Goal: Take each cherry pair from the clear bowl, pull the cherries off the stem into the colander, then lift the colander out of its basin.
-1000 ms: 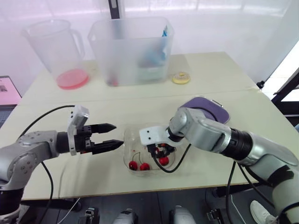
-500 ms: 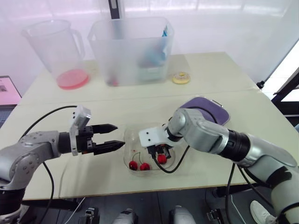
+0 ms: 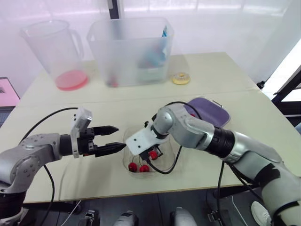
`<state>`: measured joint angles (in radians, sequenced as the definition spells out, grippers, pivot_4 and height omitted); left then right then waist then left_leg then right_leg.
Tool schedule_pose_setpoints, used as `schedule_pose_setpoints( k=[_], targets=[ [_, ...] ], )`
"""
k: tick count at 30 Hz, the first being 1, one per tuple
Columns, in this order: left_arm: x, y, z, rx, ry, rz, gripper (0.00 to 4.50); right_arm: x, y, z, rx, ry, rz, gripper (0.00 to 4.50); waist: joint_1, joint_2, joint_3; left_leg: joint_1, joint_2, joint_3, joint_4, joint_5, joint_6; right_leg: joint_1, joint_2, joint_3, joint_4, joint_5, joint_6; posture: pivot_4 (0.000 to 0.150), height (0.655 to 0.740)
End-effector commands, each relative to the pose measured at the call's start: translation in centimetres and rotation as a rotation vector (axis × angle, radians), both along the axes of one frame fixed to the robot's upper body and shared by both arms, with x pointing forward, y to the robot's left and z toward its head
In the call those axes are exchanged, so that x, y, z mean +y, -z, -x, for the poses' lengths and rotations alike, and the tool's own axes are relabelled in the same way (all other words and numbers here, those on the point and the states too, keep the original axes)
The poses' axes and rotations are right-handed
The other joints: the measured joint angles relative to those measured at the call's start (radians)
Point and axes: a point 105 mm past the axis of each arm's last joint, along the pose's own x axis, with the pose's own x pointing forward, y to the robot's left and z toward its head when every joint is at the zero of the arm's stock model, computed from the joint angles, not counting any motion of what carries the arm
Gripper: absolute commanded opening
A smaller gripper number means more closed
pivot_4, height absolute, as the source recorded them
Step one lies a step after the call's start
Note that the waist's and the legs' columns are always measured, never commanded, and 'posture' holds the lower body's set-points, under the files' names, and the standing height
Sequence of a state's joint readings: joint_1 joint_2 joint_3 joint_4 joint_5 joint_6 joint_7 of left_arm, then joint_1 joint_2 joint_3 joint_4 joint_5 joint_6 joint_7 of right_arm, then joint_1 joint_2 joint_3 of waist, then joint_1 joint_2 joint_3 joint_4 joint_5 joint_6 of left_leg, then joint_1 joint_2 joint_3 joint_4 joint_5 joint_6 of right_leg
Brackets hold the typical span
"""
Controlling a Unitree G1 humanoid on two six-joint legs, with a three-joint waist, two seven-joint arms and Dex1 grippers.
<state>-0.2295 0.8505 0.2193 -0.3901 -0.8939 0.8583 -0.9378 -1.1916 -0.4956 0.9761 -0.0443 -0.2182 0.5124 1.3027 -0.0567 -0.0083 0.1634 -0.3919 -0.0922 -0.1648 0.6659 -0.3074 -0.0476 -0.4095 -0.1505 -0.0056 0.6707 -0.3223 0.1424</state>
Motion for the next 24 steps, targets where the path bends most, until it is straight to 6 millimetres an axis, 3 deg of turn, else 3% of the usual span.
schedule_pose_setpoints(
  k=[1, 4, 6, 10, 15, 24],
  targets=[
    [-0.2, -1.0, 0.2, -0.057, 0.006, 0.005, 4.5, 0.5, -2.0, -0.3, -0.046, -0.016, -0.058, 2.37, -0.003, 0.0, 0.0, 0.0, 0.0, 0.0, 0.0, 0.0, 0.0, 0.0, 0.0, 0.0, 0.0, 0.0, 0.0, 0.15, 0.74],
    [-0.5, -0.8, 0.5, -0.037, 0.03, 0.012, 4.5, 0.0, -3.3, -0.5, -0.041, 0.016, -0.087, 3.81, -0.005, 0.0, 0.0, 0.0, 0.0, 0.0, 0.0, 0.0, 0.0, 0.0, 0.0, 0.0, 0.0, 0.0, 0.0, 0.15, 0.74],
    [-0.5, -0.7, 0.6, -0.027, 0.041, 0.009, 4.5, -0.3, -4.3, -0.2, 0.004, 0.052, -0.124, 4.49, -0.007, 0.0, 0.0, 0.0, 0.0, 0.0, 0.0, 0.0, 0.0, 0.0, 0.0, 0.0, 0.0, 0.0, 0.0, 0.15, 0.74],
    [-0.4, -1.0, 0.4, -0.029, 0.047, 0.006, 4.5, -1.9, -4.6, 1.0, 0.131, 0.141, -0.14, 4.49, -0.008, 0.0, 0.0, 0.0, 0.0, 0.0, 0.0, 0.0, 0.0, 0.0, 0.0, 0.0, 0.0, 0.0, 0.0, 0.15, 0.74],
    [-0.5, -1.1, 0.1, -0.03, 0.065, 0.002, 4.5, -3.7, -2.6, 0.7, 0.169, 0.287, -0.132, 4.49, -0.009, 0.0, 0.0, 0.0, 0.0, 0.0, 0.0, 0.0, 0.0, 0.0, 0.0, 0.0, 0.0, 0.0, 0.0, 0.15, 0.74],
    [-0.6, -1.1, -0.1, -0.028, 0.085, -0.008, 4.5, -3.2, -0.3, 1.3, 0.225, 0.395, -0.153, 4.49, -0.012, 0.0, 0.0, 0.0, 0.0, 0.0, -0.001, 0.0, 0.0, 0.0, 0.0, 0.0, 0.0, 0.0, 0.0, 0.15, 0.74]
  ],
)
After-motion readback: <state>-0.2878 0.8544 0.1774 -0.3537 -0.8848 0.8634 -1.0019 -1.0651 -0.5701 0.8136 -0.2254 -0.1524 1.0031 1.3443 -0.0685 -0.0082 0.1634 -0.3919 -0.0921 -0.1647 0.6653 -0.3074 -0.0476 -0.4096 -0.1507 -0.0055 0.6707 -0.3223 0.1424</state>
